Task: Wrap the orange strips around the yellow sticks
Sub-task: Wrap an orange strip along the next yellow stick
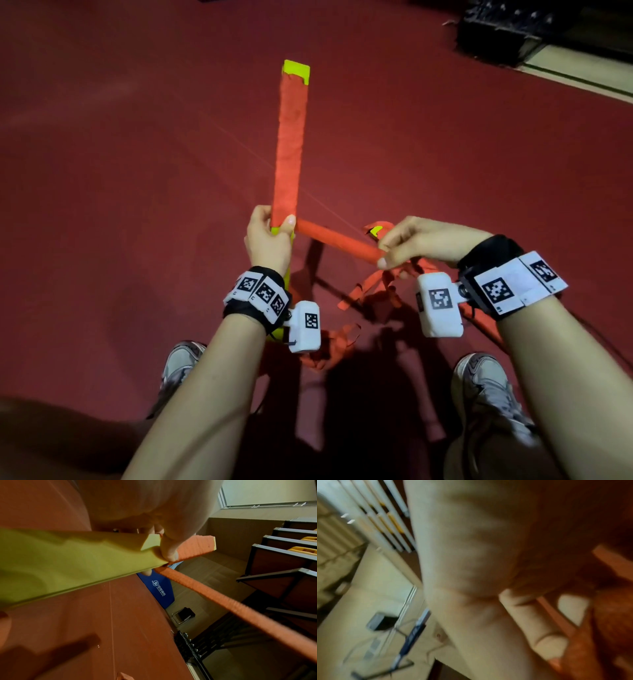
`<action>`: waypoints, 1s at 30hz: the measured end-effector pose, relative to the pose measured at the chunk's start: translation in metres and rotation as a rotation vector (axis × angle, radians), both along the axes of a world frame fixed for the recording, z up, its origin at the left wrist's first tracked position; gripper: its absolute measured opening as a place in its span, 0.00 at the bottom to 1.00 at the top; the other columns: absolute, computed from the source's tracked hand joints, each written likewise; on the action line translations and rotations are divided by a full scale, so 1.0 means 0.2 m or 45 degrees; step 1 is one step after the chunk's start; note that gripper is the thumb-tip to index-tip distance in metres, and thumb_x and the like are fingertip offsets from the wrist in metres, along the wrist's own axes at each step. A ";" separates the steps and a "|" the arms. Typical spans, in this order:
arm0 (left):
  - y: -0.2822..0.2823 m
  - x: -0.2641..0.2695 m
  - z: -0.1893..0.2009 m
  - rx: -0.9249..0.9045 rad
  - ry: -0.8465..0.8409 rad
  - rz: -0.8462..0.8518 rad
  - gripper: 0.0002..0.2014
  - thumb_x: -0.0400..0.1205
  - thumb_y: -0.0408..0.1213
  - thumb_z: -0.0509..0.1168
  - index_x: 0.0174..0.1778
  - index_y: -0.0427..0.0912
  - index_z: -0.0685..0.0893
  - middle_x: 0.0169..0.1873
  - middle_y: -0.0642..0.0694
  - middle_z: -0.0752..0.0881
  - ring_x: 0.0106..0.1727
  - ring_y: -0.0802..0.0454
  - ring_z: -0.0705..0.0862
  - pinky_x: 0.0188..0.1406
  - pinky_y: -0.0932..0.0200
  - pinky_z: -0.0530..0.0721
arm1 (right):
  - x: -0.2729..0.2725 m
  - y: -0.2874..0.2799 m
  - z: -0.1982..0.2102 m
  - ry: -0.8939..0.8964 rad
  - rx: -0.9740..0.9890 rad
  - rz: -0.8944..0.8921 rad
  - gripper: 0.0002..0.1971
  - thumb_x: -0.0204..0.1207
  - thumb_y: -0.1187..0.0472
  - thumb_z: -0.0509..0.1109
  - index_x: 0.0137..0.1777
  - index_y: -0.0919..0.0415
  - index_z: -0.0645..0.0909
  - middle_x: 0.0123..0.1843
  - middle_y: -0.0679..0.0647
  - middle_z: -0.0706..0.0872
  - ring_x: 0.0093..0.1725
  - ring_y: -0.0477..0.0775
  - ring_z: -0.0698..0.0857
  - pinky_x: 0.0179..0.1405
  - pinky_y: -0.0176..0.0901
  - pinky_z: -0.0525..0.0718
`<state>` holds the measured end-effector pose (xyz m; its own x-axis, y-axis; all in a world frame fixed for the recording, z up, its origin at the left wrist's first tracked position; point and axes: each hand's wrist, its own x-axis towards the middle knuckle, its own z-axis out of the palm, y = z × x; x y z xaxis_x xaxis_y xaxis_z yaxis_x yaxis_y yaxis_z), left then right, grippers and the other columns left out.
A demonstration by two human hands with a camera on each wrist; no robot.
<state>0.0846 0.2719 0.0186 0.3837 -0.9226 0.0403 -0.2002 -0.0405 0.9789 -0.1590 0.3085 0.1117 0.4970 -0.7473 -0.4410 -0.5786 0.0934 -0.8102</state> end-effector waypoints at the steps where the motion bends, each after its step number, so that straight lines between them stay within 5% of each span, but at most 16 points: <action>1: 0.00 0.01 0.00 -0.001 -0.013 0.026 0.07 0.81 0.34 0.74 0.49 0.45 0.82 0.34 0.56 0.89 0.38 0.49 0.92 0.54 0.45 0.89 | -0.01 -0.01 0.00 0.163 -0.028 0.016 0.09 0.71 0.61 0.79 0.33 0.63 0.87 0.28 0.56 0.82 0.28 0.49 0.78 0.35 0.41 0.74; 4: -0.01 0.04 0.01 -0.005 -0.006 0.058 0.07 0.82 0.35 0.73 0.51 0.43 0.82 0.37 0.54 0.90 0.38 0.50 0.92 0.53 0.48 0.89 | -0.01 -0.02 0.00 0.744 -0.159 -0.055 0.04 0.68 0.64 0.79 0.39 0.54 0.89 0.24 0.44 0.84 0.28 0.44 0.82 0.36 0.40 0.77; 7: 0.00 0.03 0.01 0.015 0.014 0.038 0.07 0.83 0.35 0.73 0.53 0.41 0.82 0.40 0.50 0.91 0.39 0.50 0.92 0.49 0.54 0.89 | -0.01 -0.02 -0.01 0.994 -0.373 -0.347 0.11 0.73 0.60 0.72 0.54 0.49 0.87 0.39 0.53 0.90 0.46 0.60 0.89 0.50 0.47 0.87; 10: 0.02 0.00 0.01 0.022 0.070 -0.030 0.06 0.83 0.33 0.72 0.50 0.43 0.80 0.39 0.48 0.91 0.36 0.50 0.91 0.46 0.53 0.90 | -0.02 -0.03 -0.04 0.867 -0.816 -0.799 0.21 0.78 0.60 0.67 0.70 0.46 0.79 0.57 0.69 0.88 0.59 0.75 0.85 0.60 0.59 0.84; 15: 0.00 0.04 0.02 0.031 0.108 0.013 0.06 0.83 0.33 0.72 0.49 0.43 0.80 0.39 0.47 0.91 0.35 0.49 0.91 0.50 0.45 0.91 | -0.20 -0.06 0.03 0.775 -1.103 -1.240 0.22 0.77 0.55 0.71 0.71 0.48 0.74 0.53 0.70 0.89 0.59 0.78 0.84 0.61 0.62 0.81; 20: -0.01 0.05 0.01 0.040 0.151 0.057 0.10 0.82 0.34 0.72 0.42 0.50 0.78 0.37 0.44 0.90 0.35 0.44 0.91 0.49 0.36 0.91 | -0.24 -0.05 0.03 0.842 -1.166 -1.189 0.17 0.75 0.63 0.71 0.64 0.54 0.81 0.57 0.66 0.87 0.59 0.75 0.84 0.61 0.61 0.80; 23: 0.00 0.05 0.00 0.068 0.153 0.052 0.09 0.81 0.36 0.72 0.42 0.51 0.78 0.37 0.45 0.91 0.38 0.42 0.92 0.50 0.36 0.90 | -0.20 -0.04 0.03 0.587 -1.417 -1.140 0.25 0.68 0.72 0.63 0.67 0.60 0.81 0.64 0.68 0.78 0.63 0.71 0.80 0.66 0.61 0.78; 25: 0.01 0.04 0.00 0.065 0.139 0.029 0.07 0.82 0.36 0.73 0.45 0.48 0.80 0.38 0.46 0.91 0.40 0.41 0.93 0.50 0.41 0.91 | -0.19 -0.03 0.04 0.600 -1.561 -1.107 0.33 0.63 0.72 0.61 0.73 0.61 0.77 0.74 0.72 0.73 0.79 0.73 0.69 0.82 0.64 0.61; 27: 0.02 0.03 0.01 0.047 0.086 0.025 0.06 0.82 0.34 0.73 0.49 0.43 0.81 0.37 0.49 0.90 0.41 0.44 0.93 0.49 0.49 0.91 | -0.19 -0.03 0.09 0.775 -1.638 -1.167 0.42 0.60 0.68 0.63 0.80 0.56 0.71 0.85 0.72 0.61 0.86 0.79 0.54 0.83 0.73 0.44; 30: 0.03 0.03 0.01 0.032 0.074 0.036 0.06 0.82 0.34 0.73 0.51 0.41 0.82 0.35 0.53 0.89 0.41 0.46 0.93 0.50 0.49 0.90 | -0.19 0.00 0.19 0.873 -1.638 -1.296 0.49 0.58 0.66 0.62 0.86 0.50 0.62 0.88 0.72 0.52 0.86 0.81 0.49 0.78 0.84 0.46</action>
